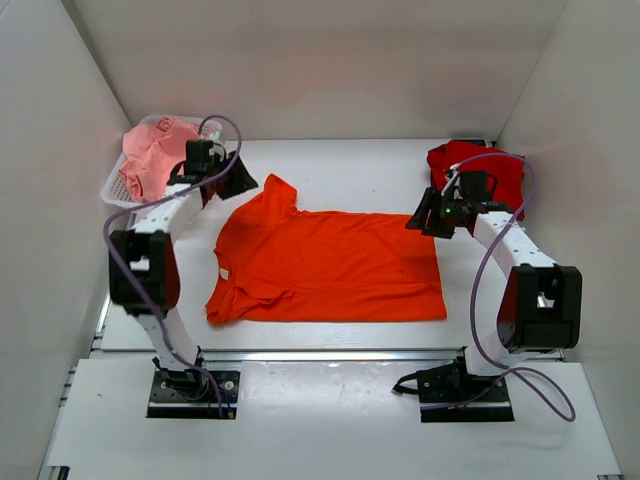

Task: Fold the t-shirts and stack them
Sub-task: Fold the flattened tshirt in 1/3 of the way, then grap the side of the flattened tshirt furthest away from the robot with both arms, then fold the other side of the tshirt into a rectangle, then rotate the tshirt 90 degrees, then grab the bottom of the folded rectangular tshirt with both arms

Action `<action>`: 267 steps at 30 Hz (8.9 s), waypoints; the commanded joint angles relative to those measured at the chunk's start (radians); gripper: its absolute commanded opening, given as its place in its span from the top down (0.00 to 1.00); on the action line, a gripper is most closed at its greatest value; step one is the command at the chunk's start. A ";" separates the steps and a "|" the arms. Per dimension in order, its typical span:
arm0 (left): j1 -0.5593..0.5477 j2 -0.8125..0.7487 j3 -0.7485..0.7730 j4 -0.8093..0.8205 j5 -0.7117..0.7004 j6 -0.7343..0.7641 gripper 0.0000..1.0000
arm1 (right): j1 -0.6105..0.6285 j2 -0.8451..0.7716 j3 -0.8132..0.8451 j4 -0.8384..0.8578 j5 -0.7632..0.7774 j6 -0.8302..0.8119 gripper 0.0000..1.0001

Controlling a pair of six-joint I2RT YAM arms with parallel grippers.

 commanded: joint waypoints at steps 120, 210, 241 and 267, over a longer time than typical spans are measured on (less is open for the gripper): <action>-0.009 0.180 -0.029 0.153 -0.056 -0.002 0.75 | -0.097 0.061 -0.129 0.256 -0.070 -0.102 1.00; -0.129 -0.726 -0.806 -0.100 -0.013 -0.134 0.61 | -0.028 0.056 -0.104 0.076 0.021 -0.137 0.59; -0.238 0.989 1.155 -0.381 0.139 -0.143 0.74 | 0.773 0.099 -0.408 0.277 0.234 0.631 0.71; -0.236 -0.149 -0.092 -0.126 0.127 -0.062 0.53 | 0.677 -0.470 -0.647 0.209 0.363 0.518 0.62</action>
